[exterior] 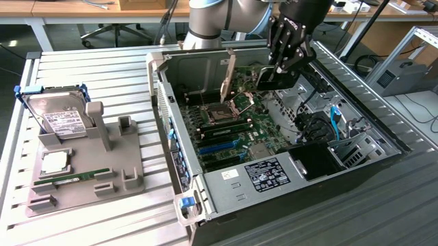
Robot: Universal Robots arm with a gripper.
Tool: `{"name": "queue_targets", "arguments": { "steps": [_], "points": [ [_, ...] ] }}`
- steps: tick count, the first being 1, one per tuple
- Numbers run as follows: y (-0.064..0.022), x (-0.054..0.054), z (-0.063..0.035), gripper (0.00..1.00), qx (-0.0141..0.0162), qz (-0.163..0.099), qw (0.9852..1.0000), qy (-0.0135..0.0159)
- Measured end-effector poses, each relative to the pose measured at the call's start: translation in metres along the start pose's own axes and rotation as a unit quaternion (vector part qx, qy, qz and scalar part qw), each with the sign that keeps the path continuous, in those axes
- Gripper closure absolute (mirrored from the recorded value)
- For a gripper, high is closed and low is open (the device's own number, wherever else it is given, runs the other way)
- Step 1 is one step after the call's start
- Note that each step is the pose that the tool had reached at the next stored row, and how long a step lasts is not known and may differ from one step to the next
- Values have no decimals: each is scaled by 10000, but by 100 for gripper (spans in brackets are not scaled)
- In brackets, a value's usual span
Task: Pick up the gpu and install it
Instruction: 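Insert the gpu into the slot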
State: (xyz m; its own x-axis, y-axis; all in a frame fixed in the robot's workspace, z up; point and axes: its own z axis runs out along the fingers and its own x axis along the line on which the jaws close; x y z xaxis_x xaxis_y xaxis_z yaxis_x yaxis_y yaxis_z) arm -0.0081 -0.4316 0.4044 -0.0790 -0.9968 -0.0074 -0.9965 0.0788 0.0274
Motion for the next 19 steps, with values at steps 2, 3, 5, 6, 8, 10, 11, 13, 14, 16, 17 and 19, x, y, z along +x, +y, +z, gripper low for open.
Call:
{"name": "queue_targets", "arguments": {
  "steps": [2, 3, 5, 6, 8, 10, 11, 13, 14, 16, 17, 19],
  "points": [
    [11, 1, 7, 73, 23, -3, 10000, -3],
    [17, 1, 14, 73, 41, -6, 10000, -5],
    [26, 2, 25, 73, 71, -11, 10000, -9],
    [30, 3, 33, 73, 84, -13, 10000, -10],
    [32, 3, 48, 73, 92, -15, 10000, -11],
    [37, 4, 75, 73, 92, -14, 10000, -10],
    [40, 4, 97, 73, 92, -15, 10000, -10],
    [45, 5, 152, 73, 92, -15, 10000, -11],
    [46, 5, 166, 73, 92, -14, 10000, -11],
    [48, 6, 199, 73, 92, -14, 10000, -11],
    [49, 6, 215, 73, 92, -14, 10000, -10],
    [50, 6, 243, 73, 92, -15, 10000, -10]
  ]
}}
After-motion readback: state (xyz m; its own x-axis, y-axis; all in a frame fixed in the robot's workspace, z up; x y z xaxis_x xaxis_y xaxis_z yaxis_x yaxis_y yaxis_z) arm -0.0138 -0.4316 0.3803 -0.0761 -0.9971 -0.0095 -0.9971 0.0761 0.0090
